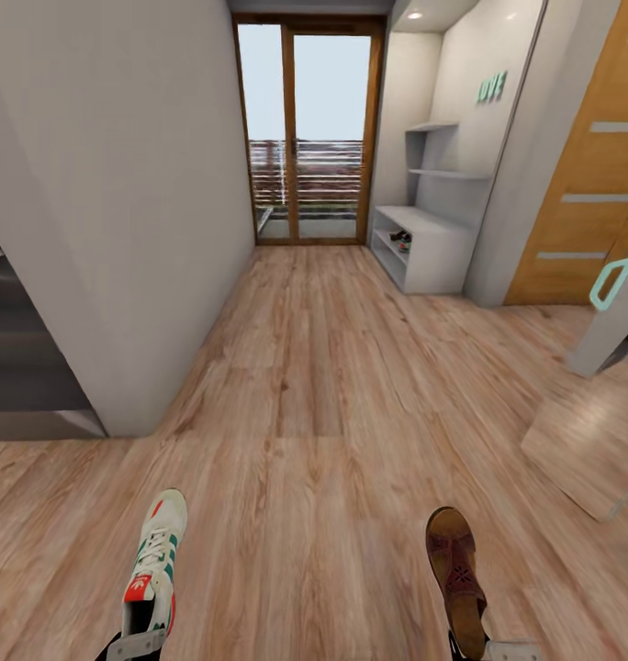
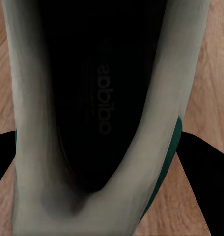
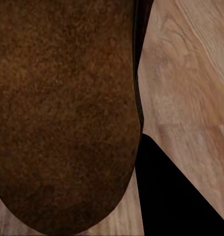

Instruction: Pick up the two gym shoes and the two sandals from the corridor floor and place them onto the hallstand (shoe rack) in the corridor, making sure they are on the rack and not on the floor. Arrange them so the two gym shoes are next to each other and the two sandals are next to each other.

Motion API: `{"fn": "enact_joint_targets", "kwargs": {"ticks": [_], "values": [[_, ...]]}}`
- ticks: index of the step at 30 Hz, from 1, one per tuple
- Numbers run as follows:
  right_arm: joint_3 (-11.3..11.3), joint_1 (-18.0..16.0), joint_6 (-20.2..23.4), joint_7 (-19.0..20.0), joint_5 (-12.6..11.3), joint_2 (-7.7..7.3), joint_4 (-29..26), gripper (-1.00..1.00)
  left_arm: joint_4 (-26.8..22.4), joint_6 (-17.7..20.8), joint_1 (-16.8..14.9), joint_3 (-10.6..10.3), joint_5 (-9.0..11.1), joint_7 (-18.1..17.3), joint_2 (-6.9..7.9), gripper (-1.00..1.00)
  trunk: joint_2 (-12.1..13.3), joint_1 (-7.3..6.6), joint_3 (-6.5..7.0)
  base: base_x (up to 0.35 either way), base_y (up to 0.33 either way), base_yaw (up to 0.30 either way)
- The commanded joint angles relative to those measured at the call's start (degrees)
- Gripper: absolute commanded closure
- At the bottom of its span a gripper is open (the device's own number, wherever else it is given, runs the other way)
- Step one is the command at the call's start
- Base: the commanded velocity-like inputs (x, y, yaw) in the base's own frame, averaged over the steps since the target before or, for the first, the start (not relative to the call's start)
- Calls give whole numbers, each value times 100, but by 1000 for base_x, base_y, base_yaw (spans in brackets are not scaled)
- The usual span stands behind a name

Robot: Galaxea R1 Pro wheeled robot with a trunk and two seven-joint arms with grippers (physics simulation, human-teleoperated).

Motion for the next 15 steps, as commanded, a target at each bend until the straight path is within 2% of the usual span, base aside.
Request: {"fn": "enact_joint_targets", "kwargs": {"ticks": [1, 15], "values": [[-29, -4, -16, -5, 38, 3, 3, 100, 3, -22, -5, 48, -59, -30, -5, 100, -2, 2, -4, 335, 23, 0], [-29, -4, -18, -9, 36, 2, 4, 100, 3, -19, -5, 48, -62, -31, -5, 100, -2, 2, -4, 337, 4, -6]]}}
